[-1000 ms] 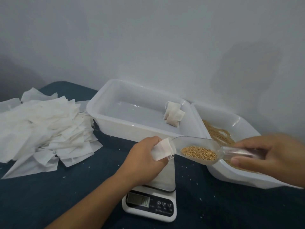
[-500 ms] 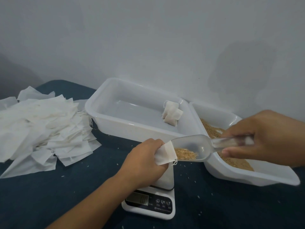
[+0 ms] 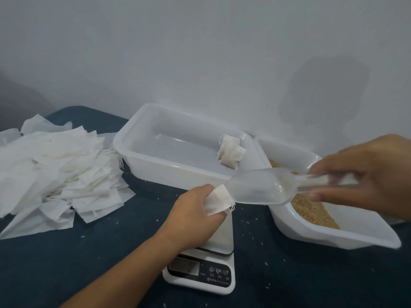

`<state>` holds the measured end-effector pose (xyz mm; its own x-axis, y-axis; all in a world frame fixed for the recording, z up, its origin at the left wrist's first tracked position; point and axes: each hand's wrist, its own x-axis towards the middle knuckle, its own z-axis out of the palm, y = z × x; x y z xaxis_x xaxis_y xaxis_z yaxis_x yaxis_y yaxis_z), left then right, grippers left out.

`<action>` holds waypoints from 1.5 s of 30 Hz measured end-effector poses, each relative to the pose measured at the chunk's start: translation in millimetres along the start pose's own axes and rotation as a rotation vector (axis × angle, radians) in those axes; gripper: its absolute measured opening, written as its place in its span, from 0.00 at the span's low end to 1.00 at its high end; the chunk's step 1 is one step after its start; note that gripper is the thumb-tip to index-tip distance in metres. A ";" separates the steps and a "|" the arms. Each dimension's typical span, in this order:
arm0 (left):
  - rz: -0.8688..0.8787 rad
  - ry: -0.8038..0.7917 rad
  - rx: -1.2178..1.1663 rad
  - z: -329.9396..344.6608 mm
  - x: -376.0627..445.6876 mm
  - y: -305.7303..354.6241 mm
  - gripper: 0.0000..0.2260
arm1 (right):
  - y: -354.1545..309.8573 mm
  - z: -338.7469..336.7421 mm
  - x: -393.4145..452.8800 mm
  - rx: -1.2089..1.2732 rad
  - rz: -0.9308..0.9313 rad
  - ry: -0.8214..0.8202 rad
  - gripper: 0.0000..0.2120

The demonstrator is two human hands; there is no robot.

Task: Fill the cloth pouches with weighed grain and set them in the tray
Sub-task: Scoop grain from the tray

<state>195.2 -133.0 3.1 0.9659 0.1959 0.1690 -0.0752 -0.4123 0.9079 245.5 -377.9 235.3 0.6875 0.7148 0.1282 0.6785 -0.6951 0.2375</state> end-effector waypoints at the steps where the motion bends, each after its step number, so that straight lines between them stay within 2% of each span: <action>1: -0.024 -0.002 -0.034 -0.6 0.5 0.1 0.06 | 5.8 2.0 -1.8 0.035 0.030 -0.011 0.16; 4: -0.068 -0.009 -0.109 -1.7 1.0 2.1 0.05 | 31.6 9.9 -12.6 0.180 0.150 -0.047 0.18; 7: -0.114 -0.013 -0.194 -2.5 1.3 5.8 0.04 | 70.7 21.4 -25.7 0.286 0.364 -0.101 0.24; 9: -0.147 -0.016 -0.249 -2.7 1.0 8.4 0.04 | 101.7 34.4 -31.6 0.300 0.485 -0.143 0.23; 11: -0.180 -0.023 -0.287 -1.7 0.3 10.9 0.05 | 129.3 50.7 -36.8 0.220 0.566 -0.221 0.17; 13: -0.213 -0.040 -0.321 -0.2 -0.8 13.3 0.05 | 150.3 67.8 -41.7 0.127 0.608 -0.349 0.08; 14: -0.228 -0.059 -0.346 0.4 -1.7 15.0 0.05 | 156.9 75.5 -43.0 0.112 0.629 -0.401 0.07; 18: -0.323 -0.157 -0.528 0.4 -5.6 21.8 0.09 | 170.4 100.9 -35.4 0.078 0.687 -0.537 0.10; 21: -0.454 -0.235 -0.848 -4.0 -6.3 27.2 0.09 | 168.8 119.4 -22.3 0.129 0.680 -0.573 0.12; 24: -0.574 -0.270 -1.198 -11.0 -4.9 31.9 0.08 | 161.1 141.9 -3.8 0.231 0.671 -0.495 0.10; 28: -0.609 -0.297 -1.331 -15.5 -2.9 32.2 0.12 | 149.4 176.6 18.9 0.382 0.666 -0.379 0.12; 32: -0.597 -0.259 -1.253 -14.5 -3.0 28.8 0.10 | 141.7 203.4 35.4 0.410 0.684 -0.301 0.20; 37: -0.530 -0.209 -1.095 -9.0 -5.0 26.8 0.11 | 137.8 221.4 45.3 0.543 0.734 -0.267 0.19; 41: -0.484 -0.199 -1.022 -7.3 -4.2 25.9 0.10 | 135.4 222.9 44.7 0.626 0.786 -0.142 0.20; 45: -0.410 -0.185 -0.864 -4.2 -3.2 23.3 0.10 | 133.7 212.9 35.4 0.548 0.778 0.021 0.22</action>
<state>189.3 -139.5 25.3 0.9757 0.0051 -0.2192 0.1916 0.4659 0.8639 415.7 -461.8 66.5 0.9963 0.0341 0.0789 0.0633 -0.9118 -0.4057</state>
